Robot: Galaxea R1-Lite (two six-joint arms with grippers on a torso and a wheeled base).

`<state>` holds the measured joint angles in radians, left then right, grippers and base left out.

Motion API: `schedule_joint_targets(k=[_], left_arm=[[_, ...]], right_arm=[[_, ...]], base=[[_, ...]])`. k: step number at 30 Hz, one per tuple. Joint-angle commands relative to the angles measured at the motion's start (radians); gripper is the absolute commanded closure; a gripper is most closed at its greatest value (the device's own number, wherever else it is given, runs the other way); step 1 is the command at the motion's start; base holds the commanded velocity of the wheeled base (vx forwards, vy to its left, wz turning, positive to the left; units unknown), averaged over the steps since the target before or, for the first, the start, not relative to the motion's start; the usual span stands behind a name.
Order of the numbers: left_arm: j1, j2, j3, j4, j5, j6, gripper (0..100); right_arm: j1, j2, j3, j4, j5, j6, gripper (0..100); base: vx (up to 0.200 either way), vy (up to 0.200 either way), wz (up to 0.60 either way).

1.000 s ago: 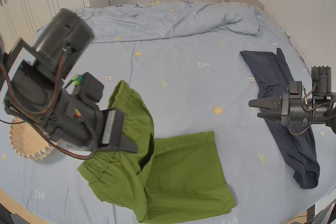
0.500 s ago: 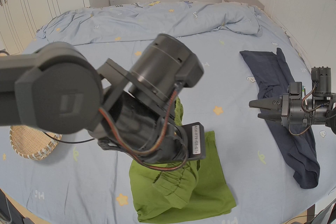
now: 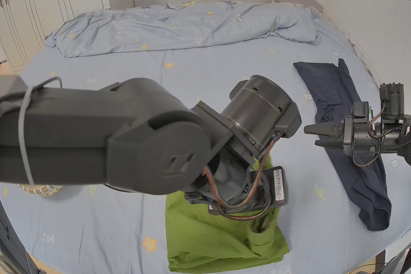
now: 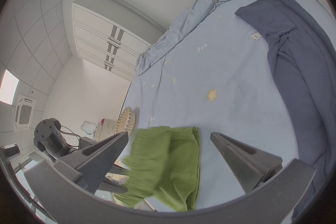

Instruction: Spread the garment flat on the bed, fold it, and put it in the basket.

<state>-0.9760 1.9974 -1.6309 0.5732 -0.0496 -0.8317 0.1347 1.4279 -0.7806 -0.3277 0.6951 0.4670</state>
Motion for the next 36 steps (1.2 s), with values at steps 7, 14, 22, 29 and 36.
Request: schedule_joint_targets(k=[7,14,22,29,36], left_arm=[[-0.006,0.038,-0.009,-0.035,-0.001,-0.056,0],[0.132,-0.085,0.111,-0.035,-0.03,-0.049,0],[0.422,-0.226,0.447,-0.15,-0.312,0.069,0],[0.642,-0.198,0.89,-0.705,-0.543,0.221,0],[0.66,-0.138,1.033,-0.943,-0.612,0.241,0]], right_arm=[[0.01,0.006,0.008,-0.001,0.004,-0.004,0],[0.049,0.002,0.021,0.001,0.004,-0.002,0],[0.052,-0.063,0.0,0.059,0.004,-0.001,0],[0.039,-0.118,0.024,0.088,0.004,0.002,0],[0.037,-0.139,0.037,0.091,0.004,0.002,0]], base=[[0.0,0.0,0.0],[0.0,0.0,0.0],[0.0,0.0,0.0],[0.0,0.0,0.0],[0.0,0.0,0.0]])
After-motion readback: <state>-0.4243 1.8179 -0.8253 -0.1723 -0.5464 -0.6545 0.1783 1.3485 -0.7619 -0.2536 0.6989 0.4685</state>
